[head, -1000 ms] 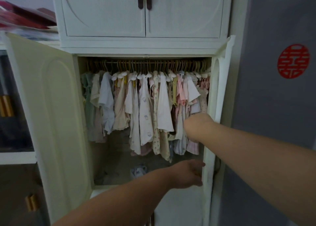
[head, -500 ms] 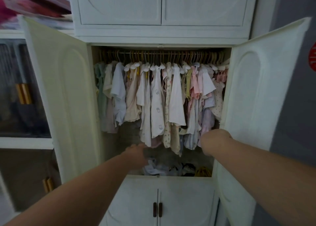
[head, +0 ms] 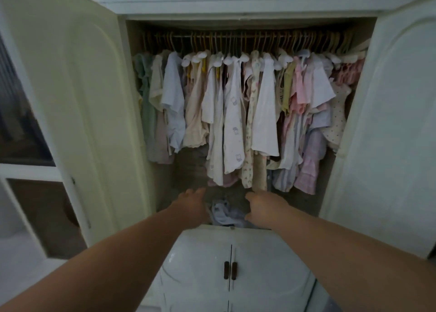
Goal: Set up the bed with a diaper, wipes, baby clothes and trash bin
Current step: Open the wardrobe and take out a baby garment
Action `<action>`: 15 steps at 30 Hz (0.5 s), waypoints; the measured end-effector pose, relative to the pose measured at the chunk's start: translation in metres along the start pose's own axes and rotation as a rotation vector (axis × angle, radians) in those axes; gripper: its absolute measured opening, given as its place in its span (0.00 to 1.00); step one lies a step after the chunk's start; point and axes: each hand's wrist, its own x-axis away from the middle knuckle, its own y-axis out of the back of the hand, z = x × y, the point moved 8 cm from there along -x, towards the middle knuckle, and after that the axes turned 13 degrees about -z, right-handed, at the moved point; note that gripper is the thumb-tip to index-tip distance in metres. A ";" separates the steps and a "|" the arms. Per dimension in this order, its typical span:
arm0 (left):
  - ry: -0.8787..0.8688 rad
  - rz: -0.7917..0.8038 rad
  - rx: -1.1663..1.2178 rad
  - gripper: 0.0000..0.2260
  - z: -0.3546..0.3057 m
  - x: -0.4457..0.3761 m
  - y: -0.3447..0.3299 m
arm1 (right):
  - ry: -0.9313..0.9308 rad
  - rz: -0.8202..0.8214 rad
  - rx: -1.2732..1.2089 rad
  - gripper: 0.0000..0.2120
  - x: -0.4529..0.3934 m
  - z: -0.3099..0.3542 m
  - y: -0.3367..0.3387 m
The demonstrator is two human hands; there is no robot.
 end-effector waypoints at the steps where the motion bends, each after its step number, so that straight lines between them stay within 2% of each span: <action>1: -0.007 0.014 -0.015 0.37 0.002 -0.004 -0.008 | 0.004 0.000 -0.008 0.18 -0.005 0.000 -0.011; 5: -0.012 0.056 -0.050 0.33 0.013 -0.023 -0.041 | -0.056 0.098 -0.099 0.21 -0.030 -0.006 -0.060; 7: -0.012 0.076 -0.045 0.32 0.019 -0.036 -0.058 | -0.060 0.106 -0.144 0.19 -0.044 -0.011 -0.083; 10: -0.021 0.071 -0.056 0.24 0.025 -0.061 -0.083 | -0.043 0.110 -0.169 0.14 -0.066 -0.019 -0.118; 12: -0.027 0.088 -0.113 0.20 0.023 -0.069 -0.097 | -0.039 0.120 -0.187 0.16 -0.075 -0.020 -0.133; 15: 0.061 0.085 -0.080 0.25 0.024 -0.087 -0.128 | -0.036 0.211 -0.207 0.20 -0.087 -0.025 -0.171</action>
